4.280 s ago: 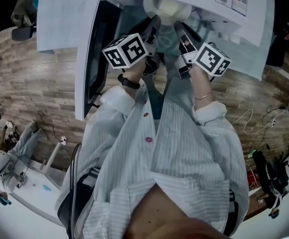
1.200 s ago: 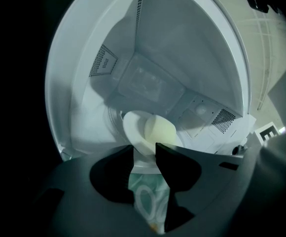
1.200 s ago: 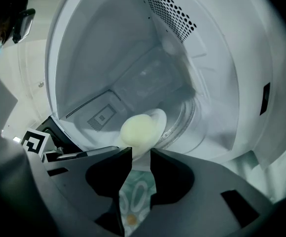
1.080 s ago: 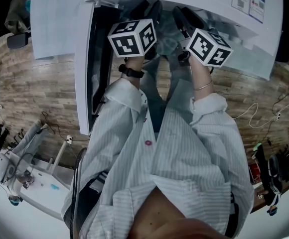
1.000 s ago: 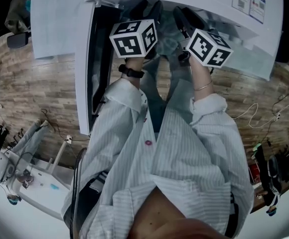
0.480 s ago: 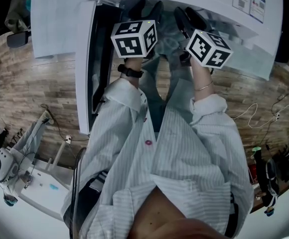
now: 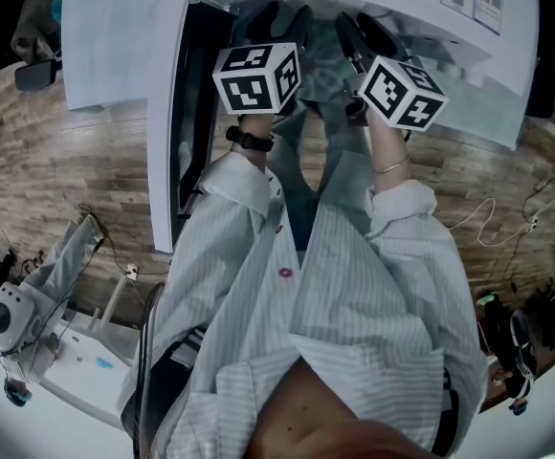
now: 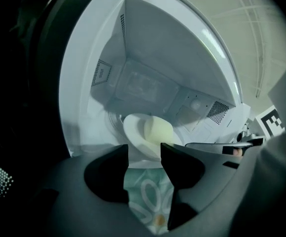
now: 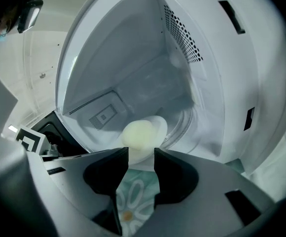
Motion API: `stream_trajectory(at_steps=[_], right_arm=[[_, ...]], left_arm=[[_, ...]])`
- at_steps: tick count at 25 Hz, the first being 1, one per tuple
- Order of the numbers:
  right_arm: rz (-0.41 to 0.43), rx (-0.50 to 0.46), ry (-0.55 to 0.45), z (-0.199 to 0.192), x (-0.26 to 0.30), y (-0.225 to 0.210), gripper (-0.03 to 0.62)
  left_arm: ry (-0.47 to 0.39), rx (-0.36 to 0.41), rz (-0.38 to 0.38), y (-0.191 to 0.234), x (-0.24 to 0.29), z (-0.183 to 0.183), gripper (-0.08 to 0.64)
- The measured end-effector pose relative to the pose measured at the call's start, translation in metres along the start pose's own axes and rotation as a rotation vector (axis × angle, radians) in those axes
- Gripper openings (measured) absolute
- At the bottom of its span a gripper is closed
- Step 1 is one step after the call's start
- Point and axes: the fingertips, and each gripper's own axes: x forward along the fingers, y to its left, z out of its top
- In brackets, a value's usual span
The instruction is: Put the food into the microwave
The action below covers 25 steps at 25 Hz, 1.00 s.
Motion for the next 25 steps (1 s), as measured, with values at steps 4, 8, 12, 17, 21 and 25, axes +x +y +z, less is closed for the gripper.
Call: stream_trajectory(at_steps=[4,8,12,17,21,25], right_arm=[[0.006,0.0,-0.01,0.0,-0.006,0.008,0.161],[0.006,0.002,-0.04,0.004,-0.013,0.015,0.161],[0.017,-0.021,-0.067,0.008,-0.022,0.027,0.161],[0.026,-0.054,-0.089,0.012,-0.035,0.045,0.158],[0.048,-0.076,-0.095,0.013,-0.059,0.061,0.136],[0.073,-0.097,-0.089,0.014,-0.07,0.067,0.109]], left_arm=[[-0.005,0.005,-0.031,-0.008,-0.008,0.002,0.198],[-0.015,0.014,-0.062,-0.016,-0.016,0.006,0.198],[-0.016,0.041,-0.081,-0.024,-0.027,0.01,0.198],[-0.038,0.056,-0.114,-0.034,-0.044,0.017,0.196],[-0.069,0.075,-0.132,-0.053,-0.065,0.024,0.19],[-0.102,0.095,-0.137,-0.067,-0.073,0.033,0.166]])
